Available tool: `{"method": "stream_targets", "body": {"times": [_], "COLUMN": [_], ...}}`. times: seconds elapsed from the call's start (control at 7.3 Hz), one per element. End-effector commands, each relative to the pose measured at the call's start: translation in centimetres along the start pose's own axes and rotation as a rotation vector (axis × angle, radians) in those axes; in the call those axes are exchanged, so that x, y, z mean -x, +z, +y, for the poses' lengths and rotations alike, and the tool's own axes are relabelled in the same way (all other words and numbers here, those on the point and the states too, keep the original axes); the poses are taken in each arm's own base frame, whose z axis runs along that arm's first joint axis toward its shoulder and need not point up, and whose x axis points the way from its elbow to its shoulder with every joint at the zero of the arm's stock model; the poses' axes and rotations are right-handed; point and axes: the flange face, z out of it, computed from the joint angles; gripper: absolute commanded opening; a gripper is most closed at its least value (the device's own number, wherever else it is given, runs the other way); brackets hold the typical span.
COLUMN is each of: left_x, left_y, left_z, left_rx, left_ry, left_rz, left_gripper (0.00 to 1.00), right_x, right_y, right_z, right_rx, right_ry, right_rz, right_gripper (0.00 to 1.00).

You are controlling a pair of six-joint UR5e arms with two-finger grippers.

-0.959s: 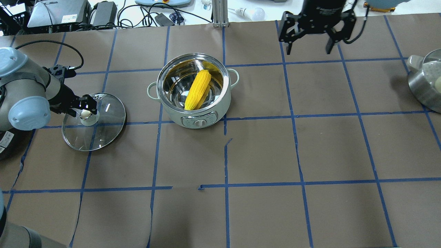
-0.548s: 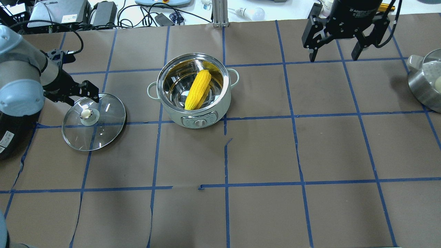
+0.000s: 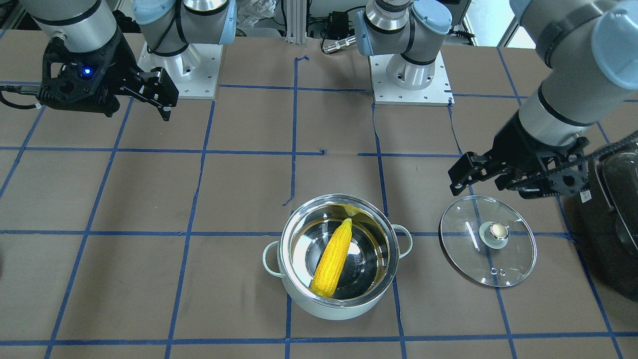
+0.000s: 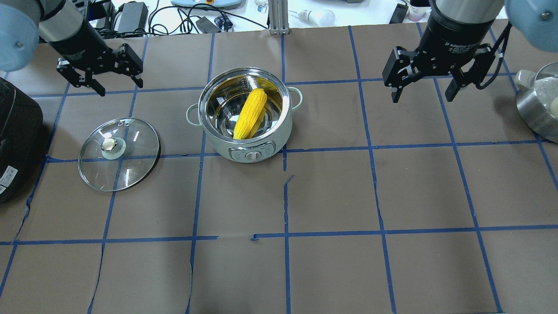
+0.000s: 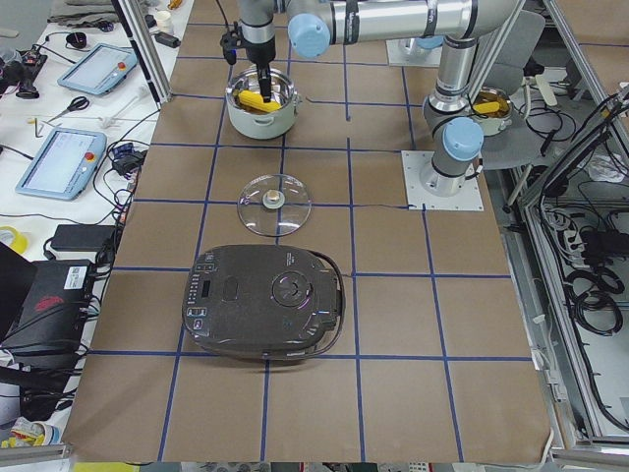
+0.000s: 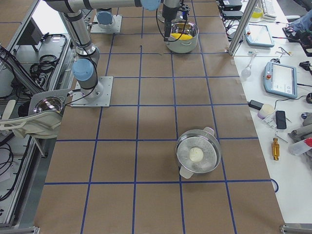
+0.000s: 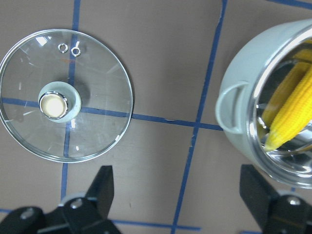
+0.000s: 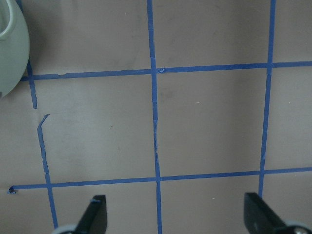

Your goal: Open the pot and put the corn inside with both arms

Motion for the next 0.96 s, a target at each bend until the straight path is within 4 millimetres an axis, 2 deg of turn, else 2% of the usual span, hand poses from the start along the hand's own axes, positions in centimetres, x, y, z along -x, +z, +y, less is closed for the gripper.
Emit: {"method": "stream_targets", "body": {"times": [0.0, 0.14, 0.27, 0.55, 0.82], "left_x": [-3.5, -5.3, -6.6, -6.8, -5.7], "left_y": [-2.0, -2.1, -2.5, -3.8, -4.5], "left_z": [3.5, 5.6, 6.7, 8.2, 7.9], "left_rx": [-0.01, -0.024, -0.048, -0.065, -0.08], "left_ry": [0.049, 0.086, 0.114, 0.152, 0.266], "left_rz": [-0.065, -0.055, -0.053, -0.04, -0.037], "left_gripper": [0.92, 0.94, 1.0, 1.0, 1.0], "right_x": [-0.1, 0.0, 0.0, 0.0, -0.1], "right_y": [-0.3, -0.2, -0.3, -0.3, -0.4], "right_z": [0.0, 0.0, -0.1, -0.1, -0.2], "right_rx": [-0.011, -0.009, -0.012, -0.013, -0.021], "right_ry": [-0.001, 0.0, 0.0, 0.0, -0.001], "right_rz": [0.005, 0.0, 0.0, 0.0, 0.003], "right_gripper": [1.0, 1.0, 1.0, 1.0, 1.0]}}
